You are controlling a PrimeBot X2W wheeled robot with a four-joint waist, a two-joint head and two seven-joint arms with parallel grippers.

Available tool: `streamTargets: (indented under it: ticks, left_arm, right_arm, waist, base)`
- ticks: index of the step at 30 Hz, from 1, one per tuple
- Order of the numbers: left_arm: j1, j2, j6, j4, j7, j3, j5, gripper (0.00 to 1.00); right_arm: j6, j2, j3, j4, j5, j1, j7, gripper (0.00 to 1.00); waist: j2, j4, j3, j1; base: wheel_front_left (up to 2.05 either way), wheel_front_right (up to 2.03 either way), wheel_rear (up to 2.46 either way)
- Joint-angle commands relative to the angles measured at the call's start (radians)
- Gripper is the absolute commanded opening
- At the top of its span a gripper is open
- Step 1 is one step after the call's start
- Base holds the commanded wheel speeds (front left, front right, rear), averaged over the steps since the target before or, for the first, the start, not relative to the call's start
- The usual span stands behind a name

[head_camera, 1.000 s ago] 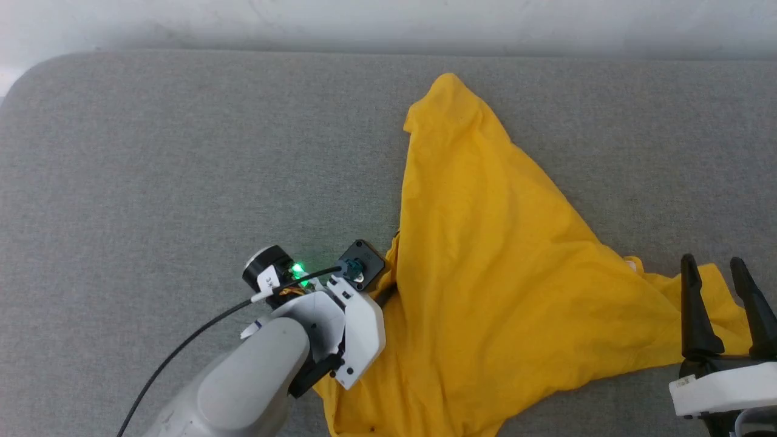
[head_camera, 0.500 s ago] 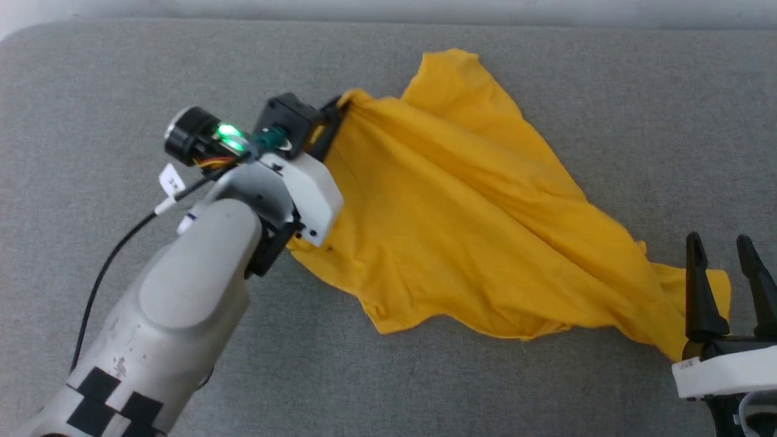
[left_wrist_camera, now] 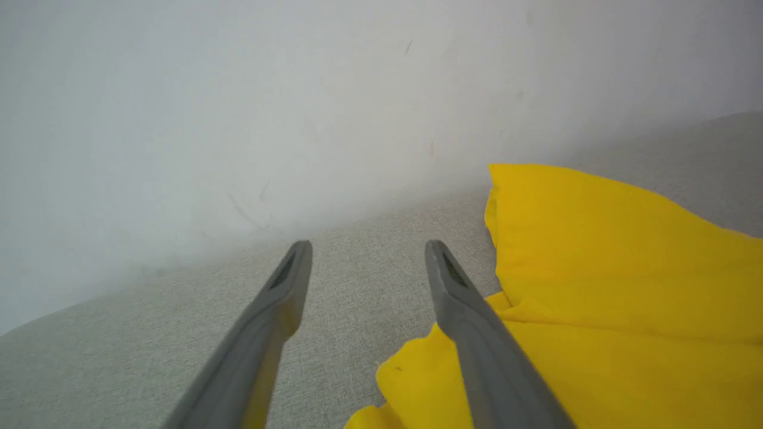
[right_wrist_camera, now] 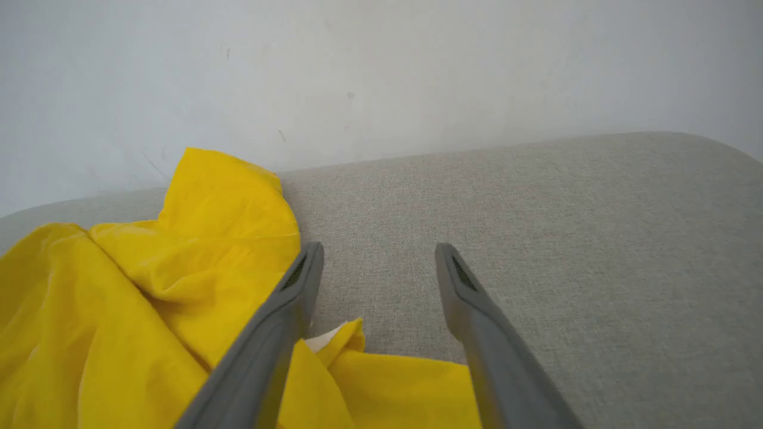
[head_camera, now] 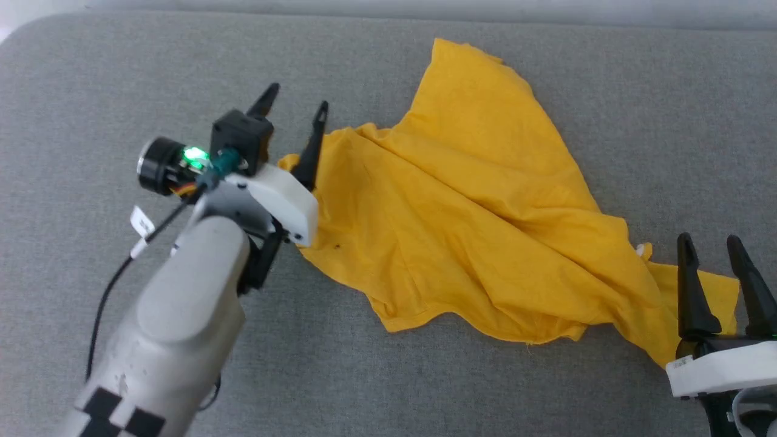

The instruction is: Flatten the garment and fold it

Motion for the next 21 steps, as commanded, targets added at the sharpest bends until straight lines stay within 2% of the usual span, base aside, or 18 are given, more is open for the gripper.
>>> streamTargets:
  ticks: [1, 6, 10, 12, 17, 21]
  left_arm:
    - [0.046, -0.011, 0.012, -0.041, -0.01, -0.003, -0.009, 1.0]
    - [0.245, 0.005, 0.065, -0.231, 0.059, -0.034, -0.034, 1.0]
    - [0.391, 0.014, 0.147, -0.337, 0.133, -0.02, -0.076, 1.0]
    - [0.428, 0.017, 0.17, -0.36, 0.162, -0.019, -0.087, 1.0]
    - [0.445, 0.004, 0.19, -0.36, 0.202, -0.011, -0.117, 1.0]
    - [0.426, -0.009, 0.183, -0.305, 0.248, -0.022, -0.135, 1.0]
  right_arm:
    - [-0.001, 0.002, 0.001, 0.005, -0.004, 0.006, 0.007, 1.0]
    - [-0.001, 0.002, 0.001, 0.01, -0.003, 0.037, 0.019, 1.0]
    - [-0.001, 0.002, 0.004, 0.004, -0.002, 0.05, 0.03, 1.0]
    - [-0.001, 0.002, 0.009, 0.0, -0.002, 0.052, 0.035, 1.0]
    - [-0.001, 0.002, 0.016, -0.006, -0.004, 0.051, 0.044, 1.0]
    - [-0.001, 0.002, 0.025, -0.008, -0.007, 0.049, 0.053, 1.0]
  waist:
    - [0.0, 0.023, -0.037, 0.0]
    - [0.0, 0.045, -0.089, 0.0]
    - [0.0, 0.057, -0.107, 0.0]
    - [0.0, 0.061, -0.109, 0.0]
    - [0.0, 0.063, -0.106, 0.0]
    - [0.0, 0.051, -0.1, 0.0]
  base:
    - [0.0, 0.0, 0.0]
    - [0.0, 0.0, 0.0]
    - [0.0, 0.0, 0.0]
    - [0.0, 0.0, 0.0]
    - [0.0, 0.0, 0.0]
    - [0.0, 0.0, 0.0]
